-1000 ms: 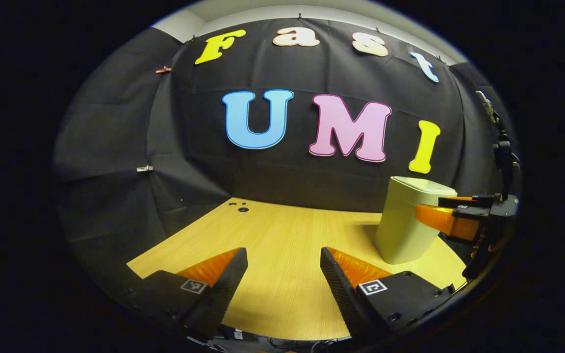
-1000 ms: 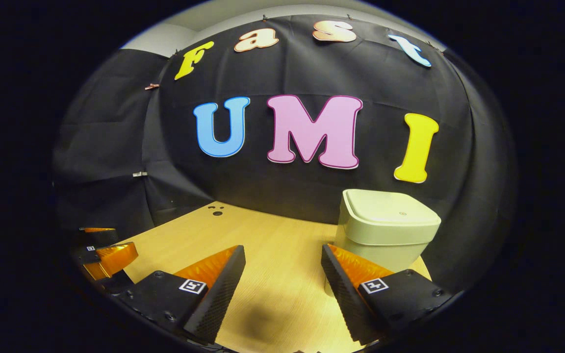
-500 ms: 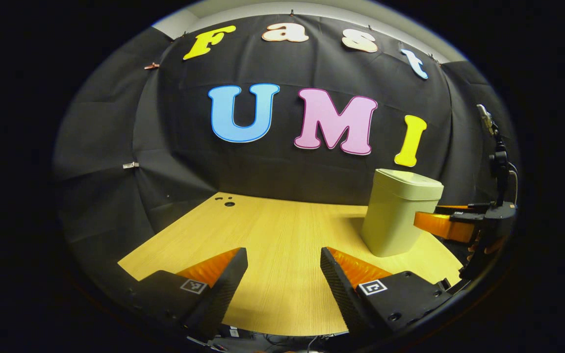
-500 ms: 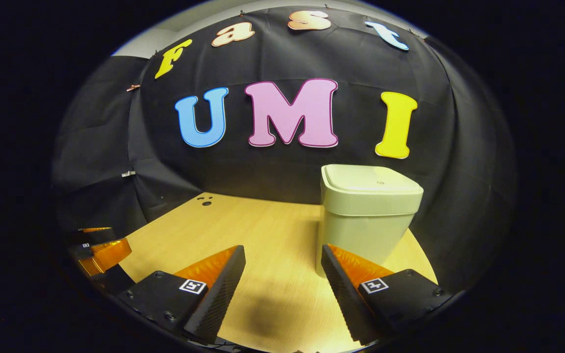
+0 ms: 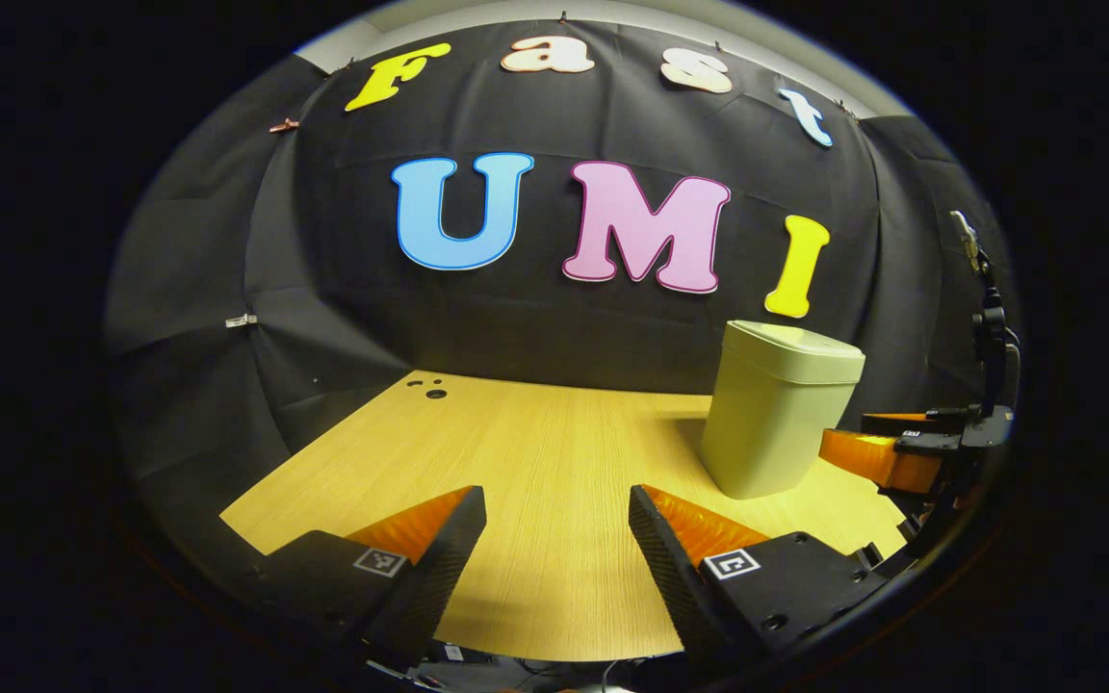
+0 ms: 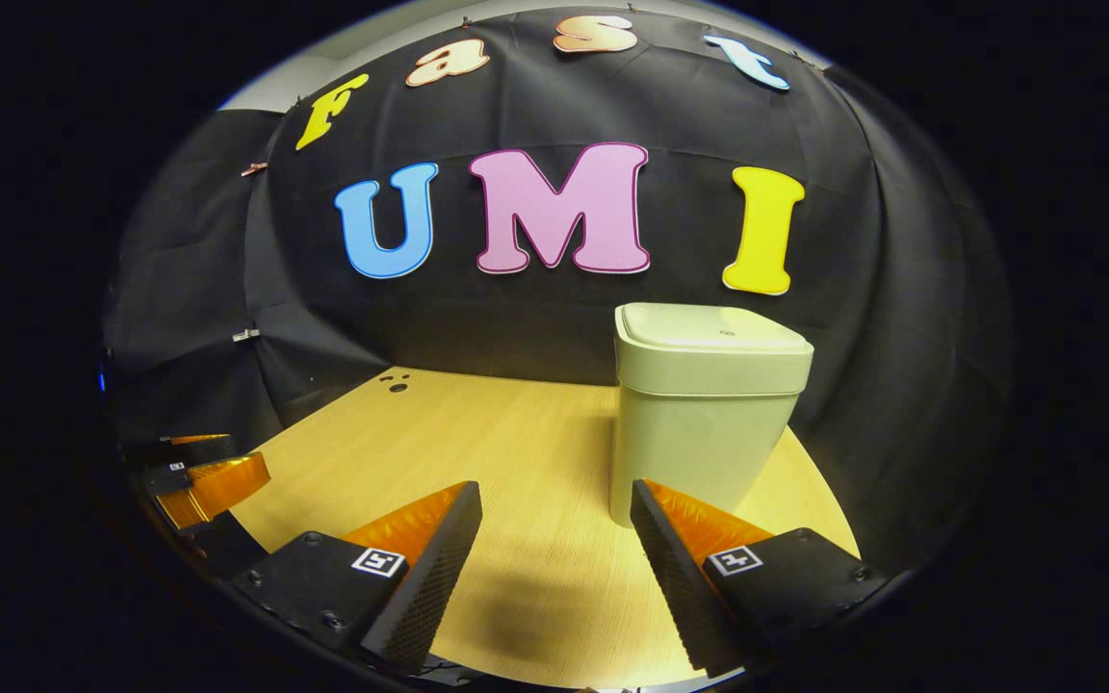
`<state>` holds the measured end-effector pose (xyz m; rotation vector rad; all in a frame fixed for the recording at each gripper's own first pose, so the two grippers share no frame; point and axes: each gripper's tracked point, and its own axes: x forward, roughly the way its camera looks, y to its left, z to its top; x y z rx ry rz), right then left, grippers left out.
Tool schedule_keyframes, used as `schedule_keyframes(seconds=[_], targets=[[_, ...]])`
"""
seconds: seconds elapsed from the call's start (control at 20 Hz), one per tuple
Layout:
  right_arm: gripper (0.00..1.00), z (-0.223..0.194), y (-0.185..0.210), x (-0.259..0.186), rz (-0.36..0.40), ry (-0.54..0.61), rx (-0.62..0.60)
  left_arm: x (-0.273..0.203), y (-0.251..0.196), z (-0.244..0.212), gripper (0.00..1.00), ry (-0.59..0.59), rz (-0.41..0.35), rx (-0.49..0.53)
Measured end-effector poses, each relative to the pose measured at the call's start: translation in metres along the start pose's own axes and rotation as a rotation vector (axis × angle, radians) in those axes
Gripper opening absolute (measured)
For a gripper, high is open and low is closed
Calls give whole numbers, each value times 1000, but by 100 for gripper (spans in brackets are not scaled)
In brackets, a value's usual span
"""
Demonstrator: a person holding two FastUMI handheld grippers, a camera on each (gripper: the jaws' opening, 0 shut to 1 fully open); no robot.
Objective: Press the lid of the desktop garbage bin to open it, pick up the crumpled paper on the desktop and throw it into the bin, then pick up the pop can on the desktop and drop it into the bin, and finally close the garbage bin lid.
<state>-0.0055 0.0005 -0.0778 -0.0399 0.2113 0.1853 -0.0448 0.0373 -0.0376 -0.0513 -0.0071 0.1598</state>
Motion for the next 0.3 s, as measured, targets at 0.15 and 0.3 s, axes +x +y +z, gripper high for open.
schedule_keyframes(seconds=[0.15, 0.3], targets=[[98, -4, -2, -1, -3, 13, 7, 3, 2, 0, 96, 2, 4, -6], [98, -8, -3, -1, -7, 21, 1, 5, 4, -3, 96, 4, 14, 2]])
